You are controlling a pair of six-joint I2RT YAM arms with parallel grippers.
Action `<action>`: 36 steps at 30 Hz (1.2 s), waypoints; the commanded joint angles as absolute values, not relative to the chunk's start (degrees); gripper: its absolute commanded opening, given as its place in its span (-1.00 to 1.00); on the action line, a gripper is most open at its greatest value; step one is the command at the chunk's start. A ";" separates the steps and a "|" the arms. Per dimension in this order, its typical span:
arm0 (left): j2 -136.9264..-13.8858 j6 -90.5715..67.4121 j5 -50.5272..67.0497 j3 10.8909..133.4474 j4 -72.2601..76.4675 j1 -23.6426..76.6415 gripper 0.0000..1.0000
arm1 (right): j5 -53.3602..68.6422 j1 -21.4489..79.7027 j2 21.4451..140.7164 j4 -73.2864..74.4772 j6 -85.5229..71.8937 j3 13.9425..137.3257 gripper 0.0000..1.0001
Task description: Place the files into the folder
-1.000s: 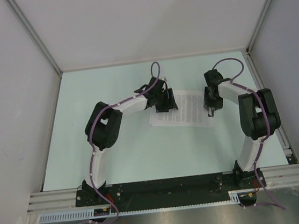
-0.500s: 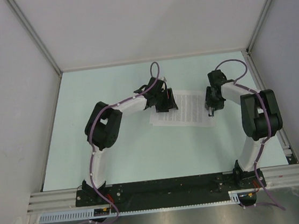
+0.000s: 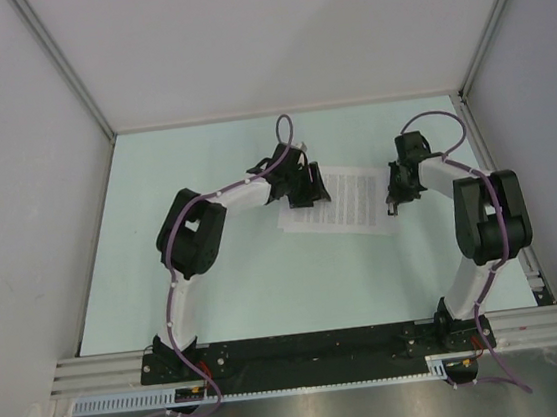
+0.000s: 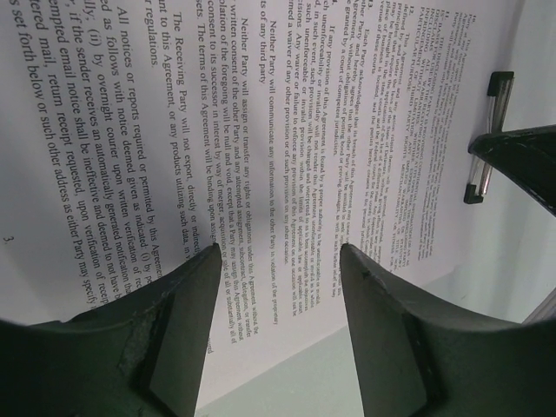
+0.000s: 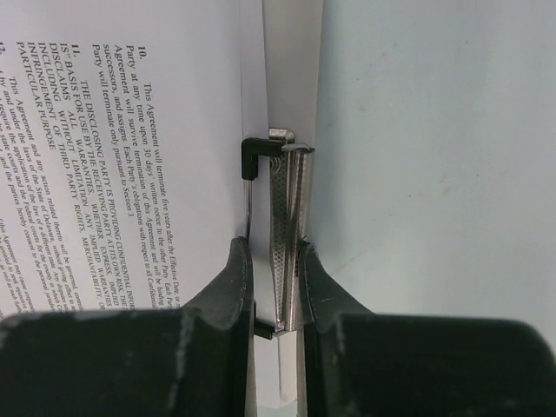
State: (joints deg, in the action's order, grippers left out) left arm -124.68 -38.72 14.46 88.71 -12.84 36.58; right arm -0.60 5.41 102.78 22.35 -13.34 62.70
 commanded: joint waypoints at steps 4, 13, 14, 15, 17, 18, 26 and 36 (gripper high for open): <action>-123.75 -36.48 15.03 86.40 -15.20 35.86 0.44 | 12.29 4.14 101.25 13.38 -13.53 56.79 -1.00; -125.68 -37.18 14.50 87.01 -18.19 34.54 0.43 | 25.22 -1.04 98.44 7.13 -16.26 53.27 -1.00; -125.68 -37.35 14.50 86.92 -18.19 34.45 0.43 | 25.49 -1.05 98.35 7.03 -16.26 53.00 -1.00; -125.77 -37.09 14.59 87.01 -18.28 34.37 0.43 | 25.58 -1.14 98.35 6.94 -16.35 52.91 -1.00; -125.68 -36.91 13.98 87.19 -18.63 34.37 0.43 | 27.41 -1.40 98.44 5.72 -16.96 52.47 -1.00; -125.60 -36.65 13.97 87.19 -18.72 34.28 0.44 | 27.94 -2.02 98.35 4.49 -17.75 51.51 -1.00; -127.35 -36.82 15.20 88.59 -20.21 33.57 0.47 | 30.76 -3.34 98.35 1.14 -18.98 49.13 -1.00; -129.55 -46.58 18.02 88.33 -16.70 35.59 0.43 | 30.24 -3.43 98.79 -1.58 -19.78 47.64 -1.00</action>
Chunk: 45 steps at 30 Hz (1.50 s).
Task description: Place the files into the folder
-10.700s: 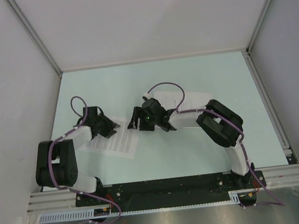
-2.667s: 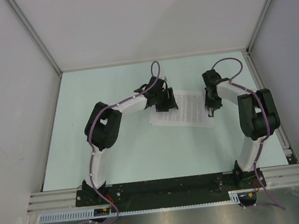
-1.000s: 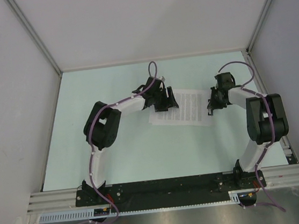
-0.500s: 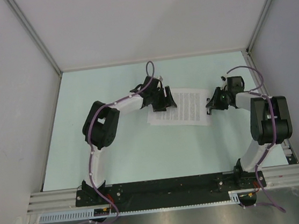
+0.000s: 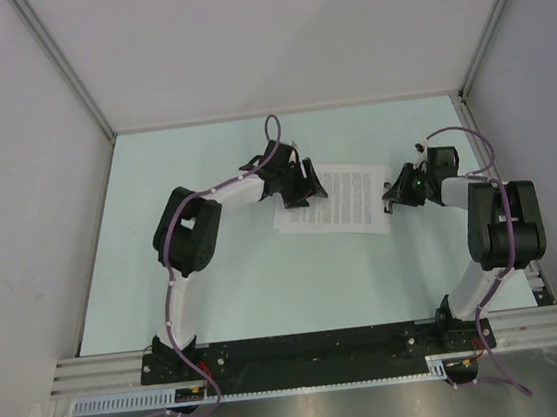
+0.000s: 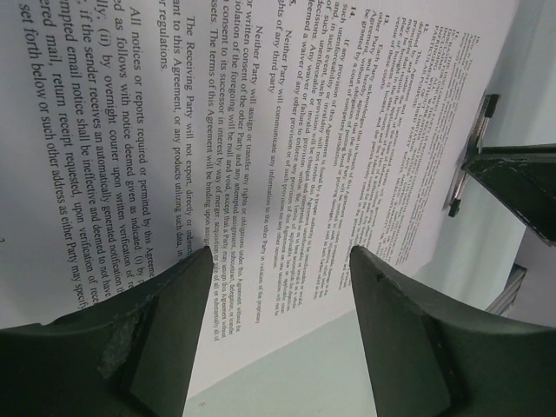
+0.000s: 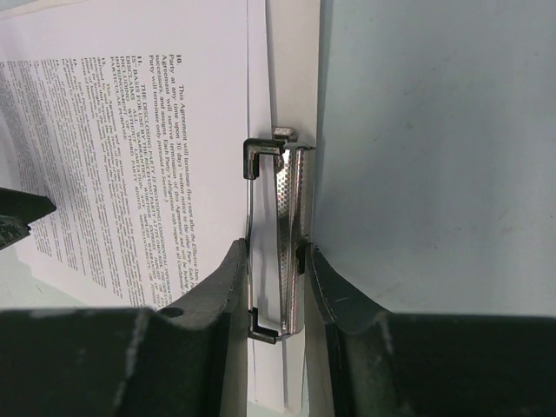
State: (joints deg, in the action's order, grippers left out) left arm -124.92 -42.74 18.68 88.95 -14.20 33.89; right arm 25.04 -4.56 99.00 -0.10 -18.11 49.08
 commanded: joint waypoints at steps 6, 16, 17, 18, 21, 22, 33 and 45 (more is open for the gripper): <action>-128.50 -43.87 20.30 88.59 -15.03 36.30 0.48 | 29.27 -3.43 98.53 -1.41 -19.95 47.55 -1.00; -118.83 -31.56 22.66 89.82 -16.88 35.25 0.74 | 26.55 -3.87 98.53 -0.35 -19.07 47.72 -1.00; -118.31 -31.38 25.20 90.00 -16.70 34.98 0.78 | 26.54 -3.95 98.61 1.30 -18.99 47.72 -1.00; -117.17 -31.29 26.36 90.17 -16.53 34.37 0.80 | 26.63 -3.96 98.79 1.41 -18.90 47.72 -1.00; -114.71 -31.29 30.74 90.61 -15.91 33.49 0.86 | 26.54 -4.04 99.05 1.84 -18.55 47.81 -1.00; -114.09 -31.20 31.28 90.79 -16.34 33.31 0.87 | 26.37 -4.13 98.97 1.85 -18.54 47.90 -1.00; -104.25 -25.41 27.08 92.29 -27.68 29.19 0.90 | 26.02 -4.04 99.14 2.55 -18.02 48.25 -1.00; -99.83 -26.54 0.99 88.94 -34.19 27.33 0.98 | 25.14 -3.78 99.40 3.52 -17.49 48.78 -1.00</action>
